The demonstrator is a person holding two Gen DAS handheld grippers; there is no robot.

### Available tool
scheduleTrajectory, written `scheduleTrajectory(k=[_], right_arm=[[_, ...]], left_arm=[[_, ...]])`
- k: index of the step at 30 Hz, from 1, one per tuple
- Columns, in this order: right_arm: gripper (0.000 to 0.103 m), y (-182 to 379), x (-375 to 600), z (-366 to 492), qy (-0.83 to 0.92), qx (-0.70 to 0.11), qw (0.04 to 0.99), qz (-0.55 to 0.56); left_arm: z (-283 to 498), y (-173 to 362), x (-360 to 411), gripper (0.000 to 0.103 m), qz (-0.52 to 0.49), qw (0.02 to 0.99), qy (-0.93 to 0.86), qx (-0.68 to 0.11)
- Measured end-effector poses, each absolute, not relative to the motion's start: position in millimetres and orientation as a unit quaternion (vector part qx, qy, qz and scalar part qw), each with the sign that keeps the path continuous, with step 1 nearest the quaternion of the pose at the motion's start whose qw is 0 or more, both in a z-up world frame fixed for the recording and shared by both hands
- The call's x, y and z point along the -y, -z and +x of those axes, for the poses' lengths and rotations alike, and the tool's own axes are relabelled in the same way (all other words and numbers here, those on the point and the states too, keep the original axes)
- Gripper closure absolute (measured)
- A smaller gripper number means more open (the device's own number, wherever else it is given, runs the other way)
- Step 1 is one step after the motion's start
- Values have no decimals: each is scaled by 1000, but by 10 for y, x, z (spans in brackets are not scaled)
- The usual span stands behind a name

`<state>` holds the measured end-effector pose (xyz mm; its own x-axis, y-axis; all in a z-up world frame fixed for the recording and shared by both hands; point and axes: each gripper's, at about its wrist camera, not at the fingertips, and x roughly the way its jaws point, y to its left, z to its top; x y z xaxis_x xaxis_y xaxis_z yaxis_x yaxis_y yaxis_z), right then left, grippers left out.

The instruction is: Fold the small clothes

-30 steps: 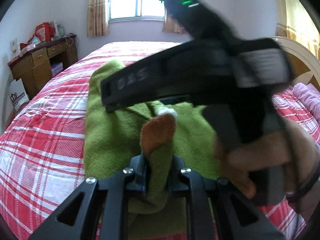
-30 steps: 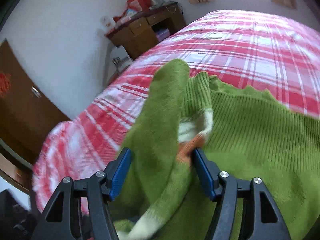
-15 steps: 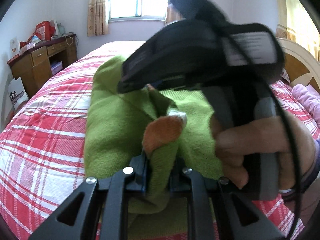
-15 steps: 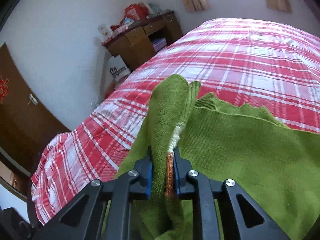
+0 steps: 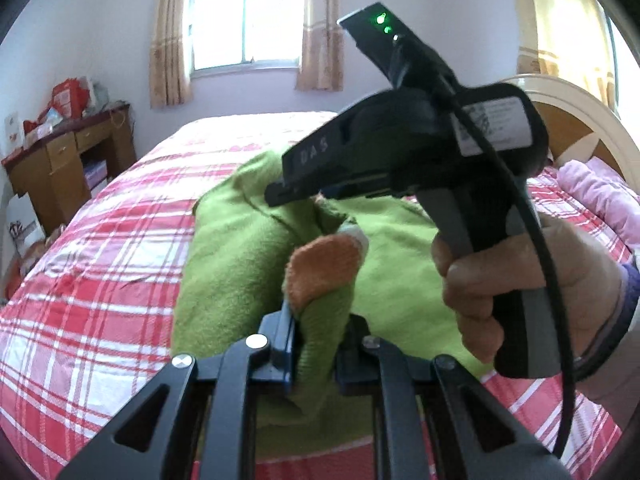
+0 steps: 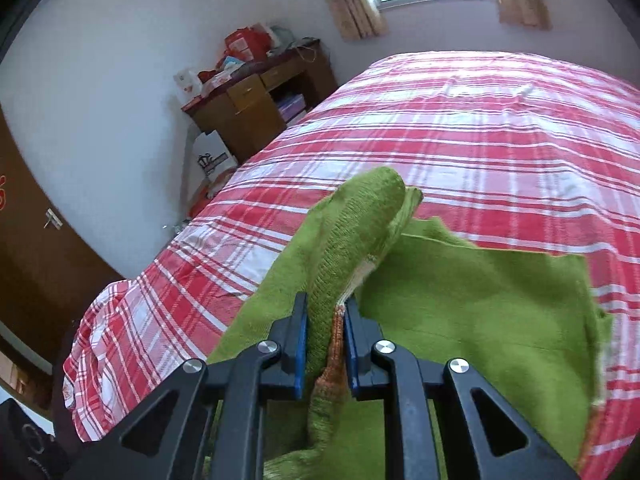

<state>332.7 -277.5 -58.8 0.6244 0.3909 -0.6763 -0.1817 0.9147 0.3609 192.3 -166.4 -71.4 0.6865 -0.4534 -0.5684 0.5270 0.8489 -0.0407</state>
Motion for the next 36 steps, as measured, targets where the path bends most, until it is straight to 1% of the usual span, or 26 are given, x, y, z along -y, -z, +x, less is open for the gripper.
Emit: scheduleTrajectory(k=[8,22,28,36], right_arm=[[87,518,3126,3178,-134,-404,897,116],[89,642,3761,2964,-92,-408,897,141],[91,711,3938,2930,-85,-411,895,153],[91,797,4049,2906,-93,-412,890,171]], left_arm=[[1900,700,1968,88,72,906,296,-293],[1856,751,2424,88,96,893,328,-294],[1791,749,2515,89,104,889,331,-300],[1790,798,2577,90,102,887,330,-305]])
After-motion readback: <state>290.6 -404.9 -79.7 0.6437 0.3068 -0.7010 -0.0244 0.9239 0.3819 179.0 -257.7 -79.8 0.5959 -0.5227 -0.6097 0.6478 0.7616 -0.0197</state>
